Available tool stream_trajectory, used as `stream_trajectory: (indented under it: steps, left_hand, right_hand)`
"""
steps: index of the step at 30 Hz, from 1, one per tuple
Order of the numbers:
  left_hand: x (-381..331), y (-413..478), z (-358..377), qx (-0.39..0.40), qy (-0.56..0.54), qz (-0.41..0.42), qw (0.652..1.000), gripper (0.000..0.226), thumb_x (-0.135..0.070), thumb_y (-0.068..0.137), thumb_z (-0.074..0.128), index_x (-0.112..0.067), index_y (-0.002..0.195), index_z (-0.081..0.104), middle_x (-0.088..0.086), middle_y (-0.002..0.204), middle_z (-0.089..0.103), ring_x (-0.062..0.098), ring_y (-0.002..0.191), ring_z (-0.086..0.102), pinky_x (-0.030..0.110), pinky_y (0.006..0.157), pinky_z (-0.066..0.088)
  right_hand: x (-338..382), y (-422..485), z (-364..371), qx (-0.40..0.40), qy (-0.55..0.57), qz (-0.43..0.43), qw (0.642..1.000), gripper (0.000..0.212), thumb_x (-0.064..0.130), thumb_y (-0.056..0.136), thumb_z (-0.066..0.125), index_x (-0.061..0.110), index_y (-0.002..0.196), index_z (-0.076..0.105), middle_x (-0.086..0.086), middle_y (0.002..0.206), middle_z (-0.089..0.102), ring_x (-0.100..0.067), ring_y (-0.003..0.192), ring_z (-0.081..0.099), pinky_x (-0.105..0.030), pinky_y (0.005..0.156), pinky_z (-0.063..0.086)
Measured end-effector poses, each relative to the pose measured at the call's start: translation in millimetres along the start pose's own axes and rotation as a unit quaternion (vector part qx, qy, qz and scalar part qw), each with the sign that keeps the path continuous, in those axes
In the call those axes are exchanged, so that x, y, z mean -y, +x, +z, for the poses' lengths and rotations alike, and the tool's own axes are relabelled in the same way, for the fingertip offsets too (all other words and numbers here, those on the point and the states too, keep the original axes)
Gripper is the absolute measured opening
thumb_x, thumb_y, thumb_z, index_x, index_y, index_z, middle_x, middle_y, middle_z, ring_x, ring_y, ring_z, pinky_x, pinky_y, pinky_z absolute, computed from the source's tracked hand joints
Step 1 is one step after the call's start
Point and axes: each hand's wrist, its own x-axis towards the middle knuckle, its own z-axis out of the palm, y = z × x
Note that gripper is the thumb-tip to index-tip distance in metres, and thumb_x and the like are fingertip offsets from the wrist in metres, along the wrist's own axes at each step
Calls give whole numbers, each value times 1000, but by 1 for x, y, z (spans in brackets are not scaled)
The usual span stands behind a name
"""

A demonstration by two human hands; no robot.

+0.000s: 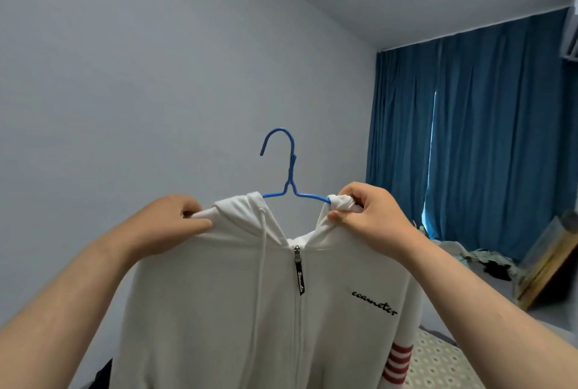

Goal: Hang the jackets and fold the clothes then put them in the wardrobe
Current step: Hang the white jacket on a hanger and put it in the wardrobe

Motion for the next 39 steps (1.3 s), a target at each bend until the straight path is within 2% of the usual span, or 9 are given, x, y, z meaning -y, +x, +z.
stream_trajectory:
  steps: [4,12,16,19,23,28,32,35,39]
  left_hand:
    - [-31,9,10,12,-155,34,987,58,-69,60,54,-31,104,59,-17,103,61,-1,94,58,28,81,45]
    - [-49,29,56,45,-139,61,987,44,-46,97,51,-23,60,56,-12,55,43,9,54,38,30,59,32]
    - [-59,30,64,34,-115,64,991,44,-52,89,49,-17,63,56,-11,53,44,10,50,37,32,58,33]
    - [-68,30,68,38,-93,74,992,45,-52,90,50,-15,66,57,-8,55,46,13,53,39,32,58,34]
    - [-77,29,70,44,-50,95,993,43,-46,95,54,-13,68,60,-7,56,50,14,54,44,31,57,36]
    - [-86,22,68,50,-11,125,991,43,-50,95,52,-18,66,60,-12,51,51,8,50,44,29,53,36]
    - [-83,16,64,58,6,119,991,43,-50,95,52,-21,64,59,-12,50,51,5,48,43,28,52,35]
    - [-79,11,63,70,-10,113,991,42,-47,96,54,-24,61,59,-15,48,51,3,46,44,28,52,34]
    - [-72,6,62,88,-44,93,991,42,-42,96,56,-20,60,57,-13,45,45,5,43,37,29,52,30]
  right_hand:
    - [4,0,19,29,-25,-38,999,15,28,80,78,24,78,63,3,73,61,-3,63,47,-24,59,37]
    - [9,-1,20,88,-45,-11,995,15,38,83,74,26,77,66,8,76,60,-3,69,50,-29,65,41]
    - [15,6,-1,170,13,108,979,48,61,97,44,28,87,78,8,120,57,-11,115,50,-35,99,41]
    - [11,12,-1,296,97,266,912,65,67,98,36,17,112,75,-1,104,66,-14,89,61,-31,79,49]
    - [-7,4,19,384,145,406,817,48,50,98,53,5,99,69,-11,97,68,-23,88,65,-32,83,52]
    - [-23,-22,73,186,-13,280,942,22,22,103,53,13,84,50,3,71,38,-7,65,42,-10,61,38]
    - [-8,-34,67,260,-167,286,907,38,4,106,35,3,69,31,-10,72,29,-12,65,42,-22,60,38]
    - [-12,-23,56,367,-15,298,881,32,2,106,38,10,76,47,-3,84,50,0,61,58,-10,55,43]
    - [-3,-12,31,395,201,258,859,24,-6,98,48,5,113,62,-6,96,65,-16,81,62,-28,76,53]
